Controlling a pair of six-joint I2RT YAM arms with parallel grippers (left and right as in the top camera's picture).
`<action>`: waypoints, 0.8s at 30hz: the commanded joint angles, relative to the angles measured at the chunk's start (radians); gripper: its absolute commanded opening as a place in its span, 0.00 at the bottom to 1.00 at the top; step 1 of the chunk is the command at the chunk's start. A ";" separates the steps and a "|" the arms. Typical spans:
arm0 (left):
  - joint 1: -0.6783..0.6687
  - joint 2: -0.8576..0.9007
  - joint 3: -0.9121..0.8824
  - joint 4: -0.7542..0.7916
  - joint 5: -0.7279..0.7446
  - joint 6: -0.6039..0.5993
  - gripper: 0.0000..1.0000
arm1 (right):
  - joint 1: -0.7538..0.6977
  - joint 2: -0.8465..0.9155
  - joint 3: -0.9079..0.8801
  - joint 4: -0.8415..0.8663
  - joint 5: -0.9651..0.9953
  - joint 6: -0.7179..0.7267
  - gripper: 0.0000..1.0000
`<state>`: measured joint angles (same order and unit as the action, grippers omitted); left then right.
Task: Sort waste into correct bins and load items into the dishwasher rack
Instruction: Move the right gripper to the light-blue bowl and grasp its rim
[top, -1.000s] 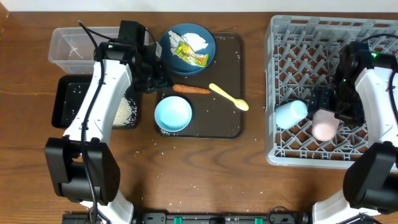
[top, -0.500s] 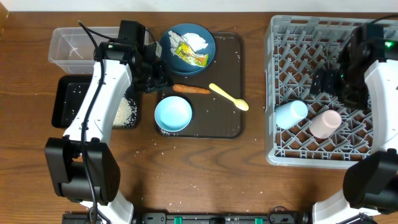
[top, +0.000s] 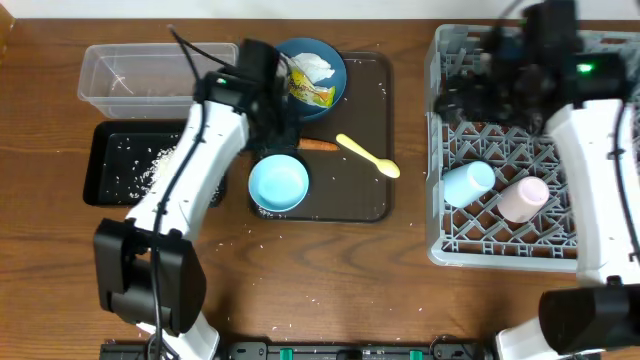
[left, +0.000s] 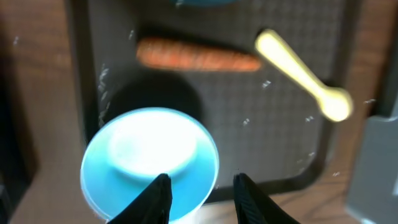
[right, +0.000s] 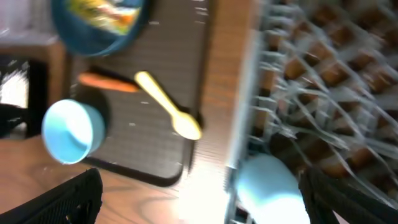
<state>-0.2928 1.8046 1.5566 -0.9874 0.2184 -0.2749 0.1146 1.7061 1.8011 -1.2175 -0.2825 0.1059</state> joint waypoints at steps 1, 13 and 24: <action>-0.032 0.006 -0.005 -0.056 -0.161 -0.121 0.36 | 0.068 -0.010 0.016 0.021 0.048 0.033 0.99; 0.086 0.006 -0.016 -0.090 -0.190 -0.363 0.36 | 0.336 0.134 -0.042 0.212 0.043 0.205 0.84; 0.323 0.006 -0.016 -0.097 -0.190 -0.347 0.38 | 0.516 0.410 -0.042 0.344 0.050 0.328 0.55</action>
<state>0.0013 1.8046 1.5475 -1.0771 0.0448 -0.6243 0.6117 2.0785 1.7691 -0.8822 -0.2390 0.3824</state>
